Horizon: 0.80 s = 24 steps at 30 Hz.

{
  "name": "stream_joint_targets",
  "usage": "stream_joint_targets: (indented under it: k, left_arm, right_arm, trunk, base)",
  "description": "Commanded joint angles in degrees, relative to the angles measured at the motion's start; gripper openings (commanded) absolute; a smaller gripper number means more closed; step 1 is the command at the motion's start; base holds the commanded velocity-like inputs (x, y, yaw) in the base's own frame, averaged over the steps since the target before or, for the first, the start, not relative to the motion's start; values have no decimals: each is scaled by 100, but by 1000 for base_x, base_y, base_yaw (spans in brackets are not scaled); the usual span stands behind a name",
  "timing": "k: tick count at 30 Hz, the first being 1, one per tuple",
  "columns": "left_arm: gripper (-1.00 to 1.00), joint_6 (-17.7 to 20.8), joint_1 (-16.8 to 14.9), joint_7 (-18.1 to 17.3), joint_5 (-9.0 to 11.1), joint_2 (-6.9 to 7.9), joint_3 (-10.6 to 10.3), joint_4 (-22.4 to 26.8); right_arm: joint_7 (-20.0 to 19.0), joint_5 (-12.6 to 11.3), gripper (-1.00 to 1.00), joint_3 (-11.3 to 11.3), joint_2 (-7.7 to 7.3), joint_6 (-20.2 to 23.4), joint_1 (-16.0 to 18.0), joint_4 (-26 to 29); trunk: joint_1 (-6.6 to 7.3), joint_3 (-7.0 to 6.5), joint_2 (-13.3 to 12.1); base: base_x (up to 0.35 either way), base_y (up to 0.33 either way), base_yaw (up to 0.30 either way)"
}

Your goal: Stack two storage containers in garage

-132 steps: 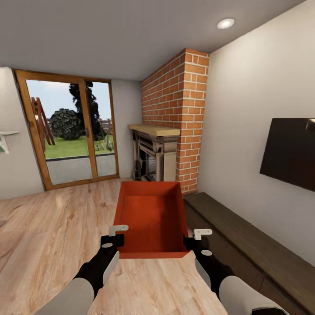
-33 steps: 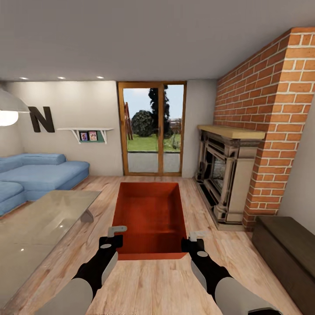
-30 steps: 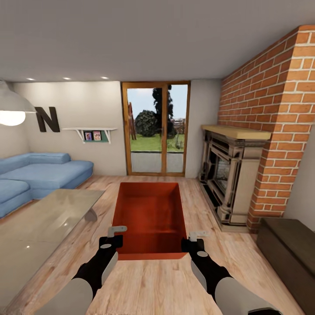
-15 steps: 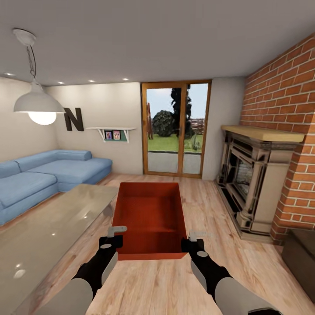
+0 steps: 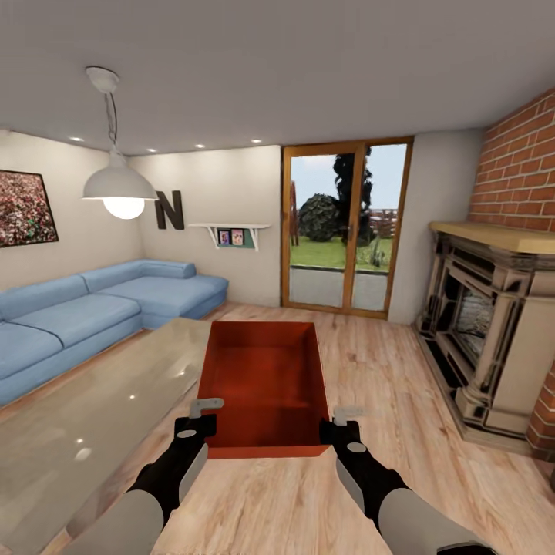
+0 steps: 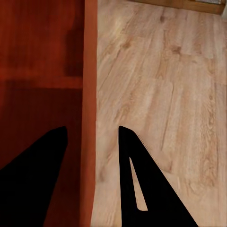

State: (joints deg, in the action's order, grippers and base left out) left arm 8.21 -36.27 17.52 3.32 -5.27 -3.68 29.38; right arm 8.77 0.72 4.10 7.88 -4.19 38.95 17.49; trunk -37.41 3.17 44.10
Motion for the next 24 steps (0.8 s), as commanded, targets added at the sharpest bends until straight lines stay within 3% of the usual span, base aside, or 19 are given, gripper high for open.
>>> stream_joint_targets:
  k: [1,24]
  left_arm:
    - [-100,49,-3,76,-40,9,-28,11]
    - [-100,49,-3,76,-34,9,-28,6]
  right_arm:
    - [63,26,-100,12,-6,-12,8,0]
    - [63,33,-100,12,-6,-12,8,0]
  trunk:
    - [-1,10,8]
    - [-1,10,8]
  base:
    - [0,0,272]
    - [0,0,272]
